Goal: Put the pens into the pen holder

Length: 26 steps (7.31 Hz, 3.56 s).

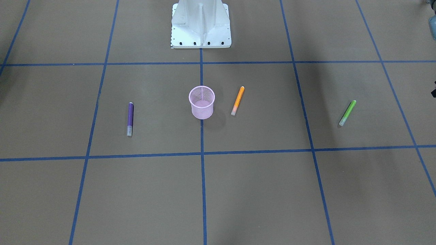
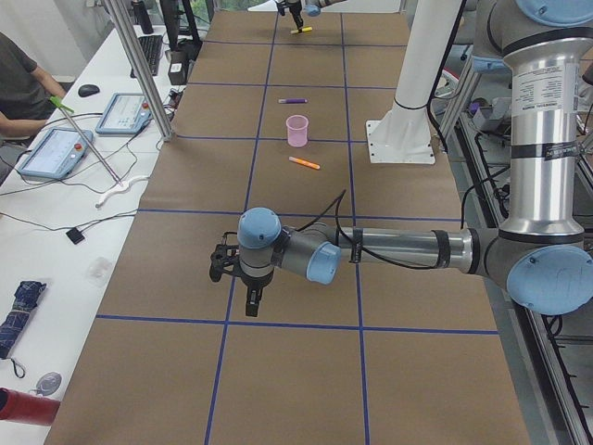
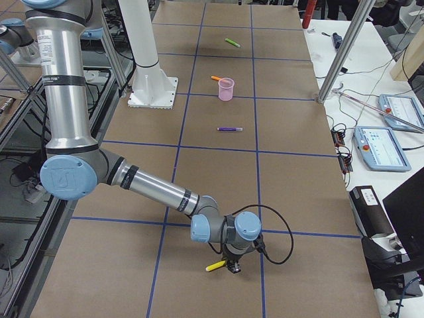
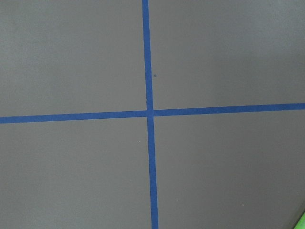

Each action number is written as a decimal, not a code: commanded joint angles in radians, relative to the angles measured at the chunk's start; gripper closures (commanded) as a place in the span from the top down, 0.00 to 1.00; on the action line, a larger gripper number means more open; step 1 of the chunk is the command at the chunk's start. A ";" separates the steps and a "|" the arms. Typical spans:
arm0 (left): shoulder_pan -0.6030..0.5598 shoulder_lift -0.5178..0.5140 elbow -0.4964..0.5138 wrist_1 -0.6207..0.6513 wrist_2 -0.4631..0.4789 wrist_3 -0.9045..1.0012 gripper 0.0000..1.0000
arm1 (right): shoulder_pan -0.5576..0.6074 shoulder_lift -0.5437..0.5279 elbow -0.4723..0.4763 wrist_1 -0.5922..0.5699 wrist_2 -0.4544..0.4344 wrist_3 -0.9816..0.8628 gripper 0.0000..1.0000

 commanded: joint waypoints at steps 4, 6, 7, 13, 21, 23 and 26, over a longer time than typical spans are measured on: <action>0.000 0.000 0.003 -0.144 -0.003 -0.002 0.99 | -0.084 -0.001 0.299 0.392 0.006 0.792 0.00; 0.002 -0.002 0.002 -0.147 -0.005 0.000 0.99 | -0.243 0.060 0.325 0.637 -0.070 1.127 0.00; 0.002 -0.003 0.002 -0.145 -0.005 0.000 0.99 | -0.366 0.067 0.421 0.650 -0.250 1.248 0.00; 0.006 -0.023 0.039 -0.144 -0.005 0.000 0.99 | -0.932 0.341 0.753 0.295 -1.027 1.712 0.00; 0.012 -0.031 0.037 -0.145 -0.005 0.000 0.99 | -1.186 0.444 0.699 0.207 -1.296 1.713 0.23; 0.015 -0.032 0.037 -0.145 -0.005 0.000 0.99 | -1.191 0.443 0.696 0.207 -1.299 1.713 0.99; 0.115 -0.087 0.031 -0.168 -0.003 -0.087 1.00 | -1.163 0.421 0.785 0.211 -1.237 1.711 1.00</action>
